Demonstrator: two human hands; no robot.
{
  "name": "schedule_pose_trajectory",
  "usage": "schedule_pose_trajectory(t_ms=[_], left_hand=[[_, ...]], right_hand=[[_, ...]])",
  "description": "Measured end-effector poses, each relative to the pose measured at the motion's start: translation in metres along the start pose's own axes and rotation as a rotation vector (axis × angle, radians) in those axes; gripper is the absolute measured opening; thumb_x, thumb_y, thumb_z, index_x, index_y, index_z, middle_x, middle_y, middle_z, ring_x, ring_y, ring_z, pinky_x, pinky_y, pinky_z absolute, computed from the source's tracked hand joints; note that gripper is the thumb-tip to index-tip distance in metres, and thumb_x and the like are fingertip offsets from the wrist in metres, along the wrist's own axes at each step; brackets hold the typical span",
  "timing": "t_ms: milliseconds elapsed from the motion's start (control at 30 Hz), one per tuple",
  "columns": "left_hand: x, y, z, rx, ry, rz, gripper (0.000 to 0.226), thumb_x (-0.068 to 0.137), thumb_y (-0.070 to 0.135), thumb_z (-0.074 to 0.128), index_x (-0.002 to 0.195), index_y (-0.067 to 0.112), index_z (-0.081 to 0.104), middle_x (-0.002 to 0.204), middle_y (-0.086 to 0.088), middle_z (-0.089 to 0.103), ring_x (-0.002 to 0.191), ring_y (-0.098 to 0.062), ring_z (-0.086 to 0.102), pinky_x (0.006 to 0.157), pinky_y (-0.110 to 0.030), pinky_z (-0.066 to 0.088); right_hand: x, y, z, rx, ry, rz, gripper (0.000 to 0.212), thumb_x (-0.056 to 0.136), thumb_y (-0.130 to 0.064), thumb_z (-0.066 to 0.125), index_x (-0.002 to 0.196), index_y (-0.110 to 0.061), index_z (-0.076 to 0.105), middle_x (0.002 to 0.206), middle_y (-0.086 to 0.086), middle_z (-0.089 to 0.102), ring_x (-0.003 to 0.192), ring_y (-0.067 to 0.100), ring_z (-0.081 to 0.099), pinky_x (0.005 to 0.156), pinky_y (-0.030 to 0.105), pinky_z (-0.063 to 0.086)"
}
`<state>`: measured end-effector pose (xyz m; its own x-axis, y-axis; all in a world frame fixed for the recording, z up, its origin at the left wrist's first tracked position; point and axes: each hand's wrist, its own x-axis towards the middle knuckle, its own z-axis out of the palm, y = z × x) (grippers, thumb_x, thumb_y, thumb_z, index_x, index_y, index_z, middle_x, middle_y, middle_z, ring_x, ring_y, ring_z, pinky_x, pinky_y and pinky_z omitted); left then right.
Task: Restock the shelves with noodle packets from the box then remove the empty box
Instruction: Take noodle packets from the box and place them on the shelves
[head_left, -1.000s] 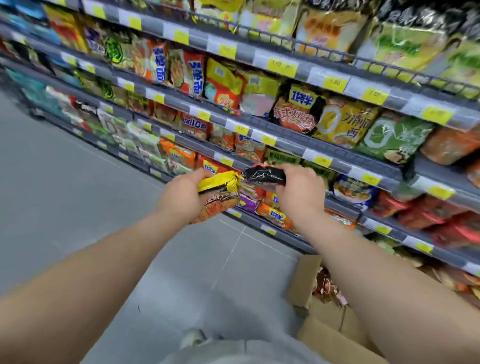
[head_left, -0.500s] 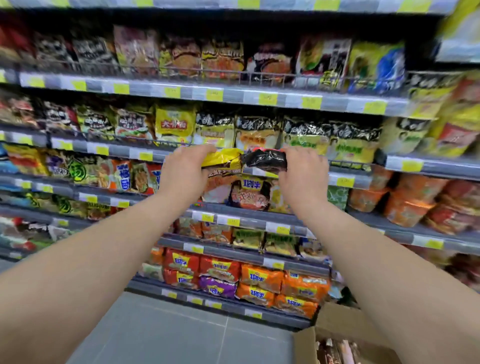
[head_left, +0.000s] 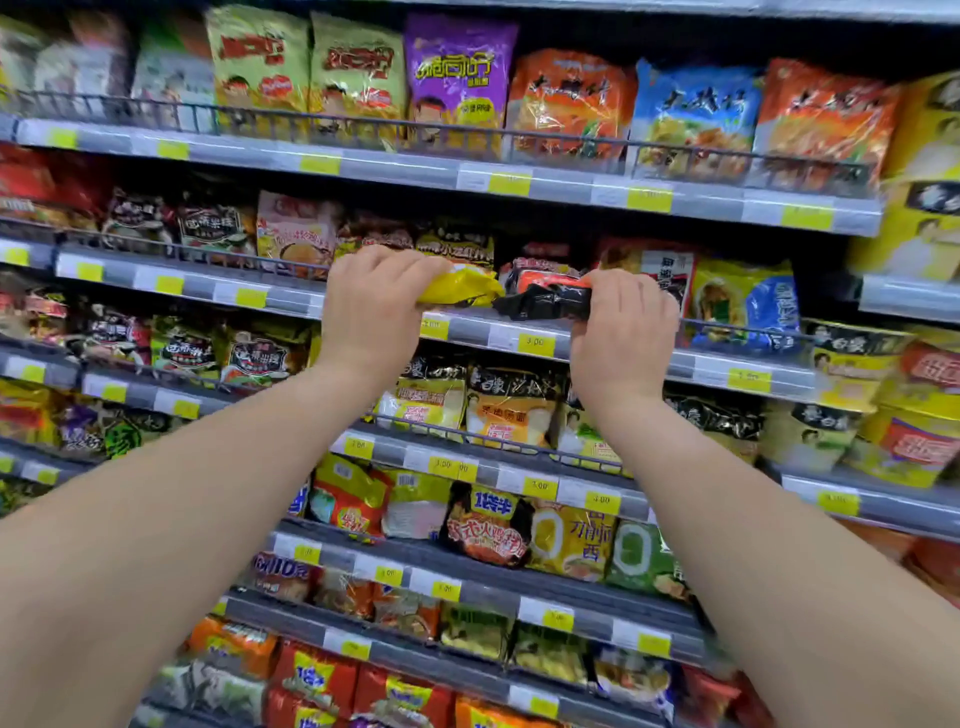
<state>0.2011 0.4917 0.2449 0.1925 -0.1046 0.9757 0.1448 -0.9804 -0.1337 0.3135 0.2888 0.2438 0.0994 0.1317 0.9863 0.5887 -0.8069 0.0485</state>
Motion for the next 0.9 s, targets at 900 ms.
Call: schedule_pose_trajectory(t_ms=[900], left_hand=[[0.066, -0.126, 0.164, -0.049, -0.017, 0.311, 0.039, 0.086, 0.015, 0.065, 0.124, 0.018, 0.059, 0.104, -0.007, 0.063, 0.089, -0.032, 0.058, 0.085, -0.04, 0.031]], right_hand=[[0.054, -0.025, 0.134, -0.089, -0.042, 0.189, 0.038, 0.085, -0.003, 0.056, 0.123, -0.008, 0.055, 0.112, 0.012, 0.059, 0.109, 0.035, 0.046, 0.103, 0.048, 0.033]])
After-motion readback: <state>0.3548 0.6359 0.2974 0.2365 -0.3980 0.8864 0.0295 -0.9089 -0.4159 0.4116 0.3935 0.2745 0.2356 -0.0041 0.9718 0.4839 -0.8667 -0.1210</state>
